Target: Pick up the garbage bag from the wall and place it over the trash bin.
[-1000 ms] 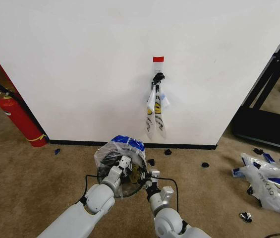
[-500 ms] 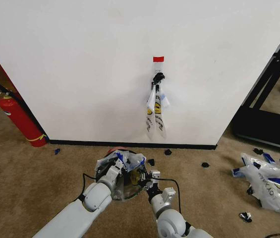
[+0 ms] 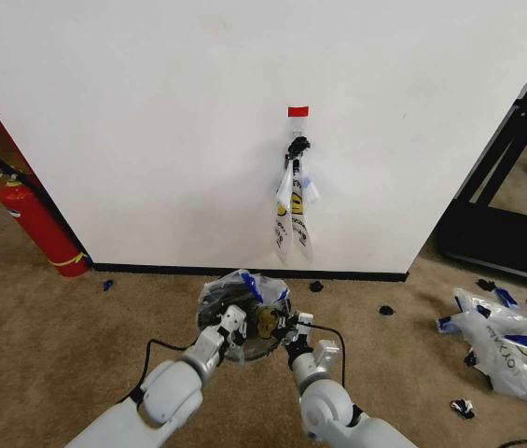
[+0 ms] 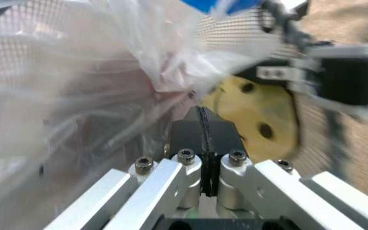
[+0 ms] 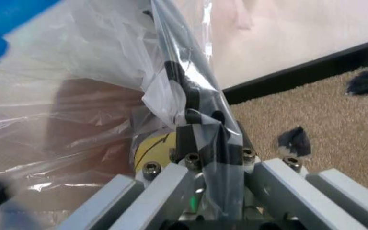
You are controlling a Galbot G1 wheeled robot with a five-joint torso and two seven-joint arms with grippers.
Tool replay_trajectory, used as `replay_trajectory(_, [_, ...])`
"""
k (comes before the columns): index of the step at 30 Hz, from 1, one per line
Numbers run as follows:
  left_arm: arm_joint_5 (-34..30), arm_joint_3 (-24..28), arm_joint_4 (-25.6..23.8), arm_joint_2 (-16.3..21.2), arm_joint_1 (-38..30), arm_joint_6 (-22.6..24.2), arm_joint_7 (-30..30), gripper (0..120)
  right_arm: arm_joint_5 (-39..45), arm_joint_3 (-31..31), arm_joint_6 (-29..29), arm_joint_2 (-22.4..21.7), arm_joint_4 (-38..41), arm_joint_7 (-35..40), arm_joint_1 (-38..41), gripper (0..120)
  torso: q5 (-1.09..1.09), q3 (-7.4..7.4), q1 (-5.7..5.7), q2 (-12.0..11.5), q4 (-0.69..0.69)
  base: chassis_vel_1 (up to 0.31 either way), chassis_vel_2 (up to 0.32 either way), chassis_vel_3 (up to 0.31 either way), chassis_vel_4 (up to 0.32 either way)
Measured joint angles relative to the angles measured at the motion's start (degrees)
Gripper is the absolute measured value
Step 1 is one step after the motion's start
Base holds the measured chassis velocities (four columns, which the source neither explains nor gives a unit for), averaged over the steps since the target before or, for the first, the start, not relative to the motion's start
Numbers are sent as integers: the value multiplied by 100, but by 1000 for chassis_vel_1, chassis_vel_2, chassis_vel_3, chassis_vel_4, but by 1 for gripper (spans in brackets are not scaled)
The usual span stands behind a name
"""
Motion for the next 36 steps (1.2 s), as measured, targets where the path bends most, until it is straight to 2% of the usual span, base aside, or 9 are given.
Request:
replay_trajectory(2, [428,-138,-103,142,147,-384,210,8,46,32,-29,-39,58,0,0,0,1,0,0,0,1,0,0,0,0])
replay_trajectory(5, [1367,-386,-47,338,232,-1400,527,19,121,62,-99,-111,162,20,-24,0,1,0,0,0,0,0,0,0,0])
replay_trajectory(6, [1367,-386,-47,338,232,-1400,527,19,121,62,-99,-111,162,20,-24,0,1,0,0,0,0,0,0,0,0])
replay_trajectory(10, [3054,-949,202,493,154,-3223,951,35,133,123,-214,-239,283,46,-98,0,1,0,0,0,0,0,0,0,0])
replay_trajectory(13, [3435,-1031,210,598,45,-3903,1173,48,164,144,-246,-308,347,44,-146,0,0,0,0,0,-2,0,0,0,0])
replay_trajectory(15, [3460,-1025,185,635,11,-4004,1213,52,170,152,-259,-320,372,35,-160,0,1,0,0,0,-1,0,0,0,0])
replay_trajectory(21, [3751,-941,226,586,-246,-4202,1253,75,182,170,-315,-334,486,4,-189,0,1,0,0,0,-1,0,0,0,0])
replay_trajectory(27, [4653,-840,428,516,-607,-4131,1238,97,163,108,-360,-354,545,-10,-185,0,0,1,0,0,0,0,0,0,0])
replay_trajectory(36, [5621,-726,493,526,-904,-4127,1287,100,54,9,-361,-331,545,-47,-126,0,1,1,0,0,0,0,0,0,0])
